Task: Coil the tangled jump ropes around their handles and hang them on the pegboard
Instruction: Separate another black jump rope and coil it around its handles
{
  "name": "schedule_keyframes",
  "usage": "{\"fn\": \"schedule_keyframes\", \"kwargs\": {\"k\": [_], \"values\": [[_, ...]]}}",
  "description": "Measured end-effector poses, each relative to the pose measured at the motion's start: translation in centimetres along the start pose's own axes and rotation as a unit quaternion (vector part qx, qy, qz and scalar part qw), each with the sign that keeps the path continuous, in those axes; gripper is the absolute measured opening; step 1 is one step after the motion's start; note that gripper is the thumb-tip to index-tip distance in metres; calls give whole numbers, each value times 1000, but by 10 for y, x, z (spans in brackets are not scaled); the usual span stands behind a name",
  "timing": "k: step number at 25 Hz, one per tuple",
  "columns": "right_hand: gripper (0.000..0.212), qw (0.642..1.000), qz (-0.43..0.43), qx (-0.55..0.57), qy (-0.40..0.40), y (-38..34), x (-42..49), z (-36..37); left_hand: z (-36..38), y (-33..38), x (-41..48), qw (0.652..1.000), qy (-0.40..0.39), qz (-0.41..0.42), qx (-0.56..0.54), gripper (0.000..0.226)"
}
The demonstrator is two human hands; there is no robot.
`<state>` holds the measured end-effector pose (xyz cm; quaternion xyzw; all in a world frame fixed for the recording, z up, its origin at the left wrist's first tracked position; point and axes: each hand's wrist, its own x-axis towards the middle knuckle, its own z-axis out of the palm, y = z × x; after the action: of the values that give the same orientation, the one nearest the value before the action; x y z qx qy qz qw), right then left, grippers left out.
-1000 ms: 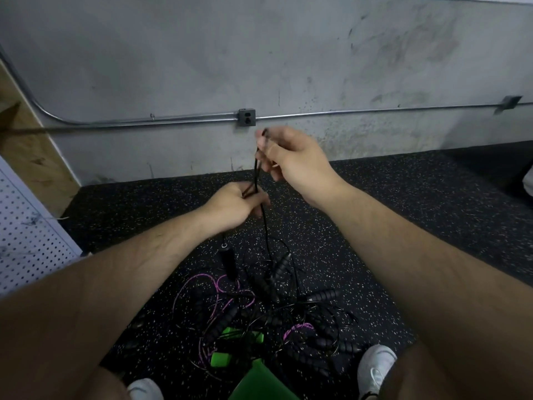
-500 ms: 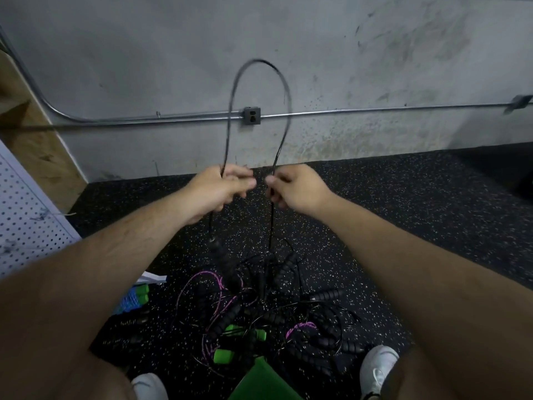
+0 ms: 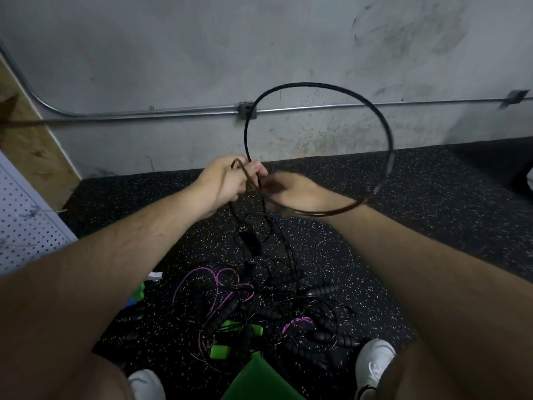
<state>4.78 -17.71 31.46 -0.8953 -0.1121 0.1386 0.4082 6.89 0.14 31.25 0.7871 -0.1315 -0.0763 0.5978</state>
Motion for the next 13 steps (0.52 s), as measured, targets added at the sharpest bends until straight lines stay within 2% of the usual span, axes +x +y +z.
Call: {"fn": "schedule_keyframes", "kwargs": {"k": [1, 2, 3, 5, 9, 13], "values": [[34, 996, 16, -75, -37, 10, 3, 6, -2, 6, 0, 999, -3, 5, -34, 23], [20, 992, 19, -117, -41, 17, 8, 11, -4, 9, 1, 998, -7, 12, -57, 23], [18, 991, 17, -134, -23, 19, 11, 15, -7, 12, 1, 997, -9, 17, -72, 23], [30, 991, 18, -133, 19, 19, 16, 11, -15, 14, 1, 996, 10, 13, -85, 25], [26, 989, -12, -126, 82, 11, 15, 7, -30, 6, 2, 994, 51, -50, -79, 29], [24, 985, -6, -93, 148, 13, 24, 8, -32, 3, 3, 994, 16, -86, -68, 35]]}}
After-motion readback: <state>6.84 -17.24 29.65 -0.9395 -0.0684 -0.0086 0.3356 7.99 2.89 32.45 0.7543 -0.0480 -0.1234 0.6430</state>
